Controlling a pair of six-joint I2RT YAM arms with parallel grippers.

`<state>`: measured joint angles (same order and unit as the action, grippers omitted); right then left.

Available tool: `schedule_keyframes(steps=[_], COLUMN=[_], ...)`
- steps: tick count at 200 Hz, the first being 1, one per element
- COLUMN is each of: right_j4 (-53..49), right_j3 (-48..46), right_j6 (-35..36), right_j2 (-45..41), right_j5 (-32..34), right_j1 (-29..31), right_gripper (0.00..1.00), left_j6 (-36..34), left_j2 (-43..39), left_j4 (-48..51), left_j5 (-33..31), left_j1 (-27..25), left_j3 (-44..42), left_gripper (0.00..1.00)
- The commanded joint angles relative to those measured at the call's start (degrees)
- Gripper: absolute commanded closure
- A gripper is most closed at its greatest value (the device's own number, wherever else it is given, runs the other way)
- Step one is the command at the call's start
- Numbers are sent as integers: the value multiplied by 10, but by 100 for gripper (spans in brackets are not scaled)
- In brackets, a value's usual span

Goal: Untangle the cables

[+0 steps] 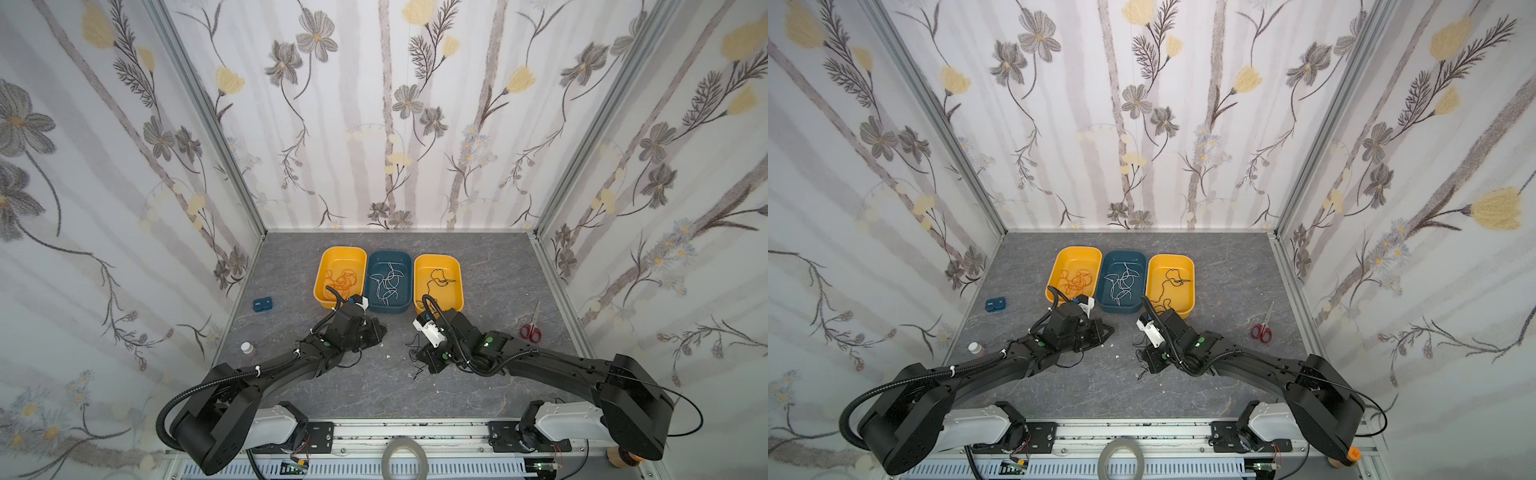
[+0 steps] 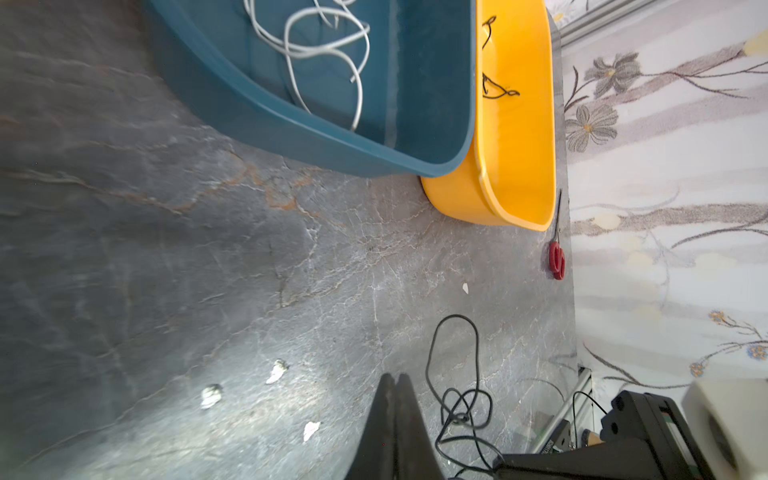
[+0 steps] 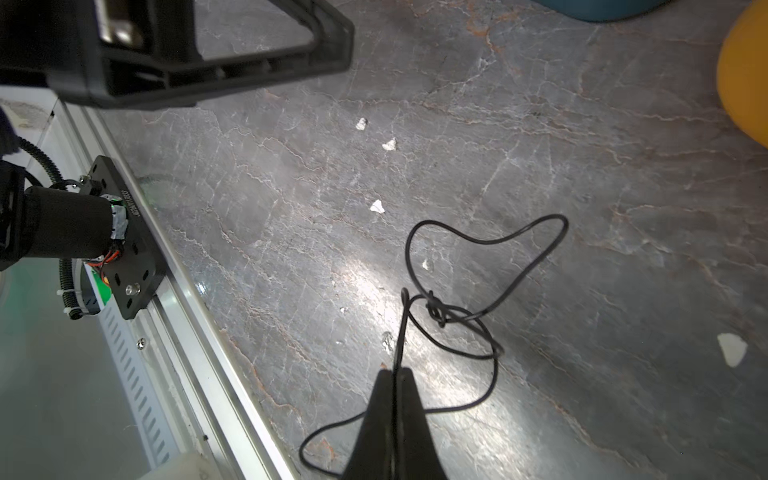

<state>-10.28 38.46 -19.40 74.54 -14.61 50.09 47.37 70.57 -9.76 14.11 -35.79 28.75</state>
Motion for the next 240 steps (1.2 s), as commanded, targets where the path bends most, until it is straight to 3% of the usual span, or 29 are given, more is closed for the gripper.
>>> schedule_keyframes(steps=[1,32,63,83,105,145,193,240], right_j4=[-24,-3,49,67,67,56,46,54], right_j3=[-5,-12,-10,-1,17,44,70,84], right_j6=[-2,-2,12,30,48,72,92,95], right_j2=[-8,-11,-9,-1,17,34,36,50], right_j5=[27,9,-35,-51,-59,-40,-28,-35], right_j1=[-2,-4,-3,-1,3,17,26,42], right_gripper=[100,100,100,100,100,100,100,100], left_j6=[-16,-15,22,40,55,93,110,125], left_j2=[-25,-31,-1,-5,-16,-27,-38,-13], left_j4=[38,18,-51,-65,-63,-66,-58,-105], left_j5=[-30,18,114,133,136,126,103,95], left_j1=[10,15,7,-6,-14,-23,-31,-31], left_j3=[-4,-7,-12,-17,-18,-30,-41,-39], left_gripper=[97,94,76,60,51,43,41,49])
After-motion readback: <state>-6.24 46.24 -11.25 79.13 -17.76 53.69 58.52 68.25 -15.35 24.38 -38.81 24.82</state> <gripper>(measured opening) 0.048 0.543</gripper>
